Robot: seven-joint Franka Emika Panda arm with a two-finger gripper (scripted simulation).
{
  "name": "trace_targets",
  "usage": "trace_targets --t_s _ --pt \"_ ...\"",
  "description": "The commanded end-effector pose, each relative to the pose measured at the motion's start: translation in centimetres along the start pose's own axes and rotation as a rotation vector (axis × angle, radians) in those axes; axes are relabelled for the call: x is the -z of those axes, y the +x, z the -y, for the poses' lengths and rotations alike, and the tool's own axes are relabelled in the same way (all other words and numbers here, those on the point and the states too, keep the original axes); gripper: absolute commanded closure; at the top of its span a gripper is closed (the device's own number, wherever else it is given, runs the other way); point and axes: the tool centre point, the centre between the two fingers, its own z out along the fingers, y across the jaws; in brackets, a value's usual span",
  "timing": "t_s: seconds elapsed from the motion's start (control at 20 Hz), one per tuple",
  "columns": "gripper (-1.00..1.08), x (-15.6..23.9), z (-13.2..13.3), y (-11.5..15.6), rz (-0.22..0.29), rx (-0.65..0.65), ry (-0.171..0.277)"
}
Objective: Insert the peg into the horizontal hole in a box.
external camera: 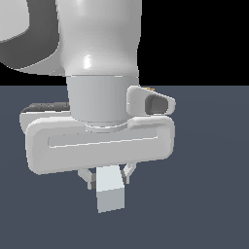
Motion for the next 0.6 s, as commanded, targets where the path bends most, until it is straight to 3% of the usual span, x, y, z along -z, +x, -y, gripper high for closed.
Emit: trace_targets --t_s 0.0,0.55 --pt "1.08 0.9 -0.9 2.4 0.001 -0.023 -0.003" --pt "1.08 4.0 -5.0 12.4 0.001 -0.122 -0.003"
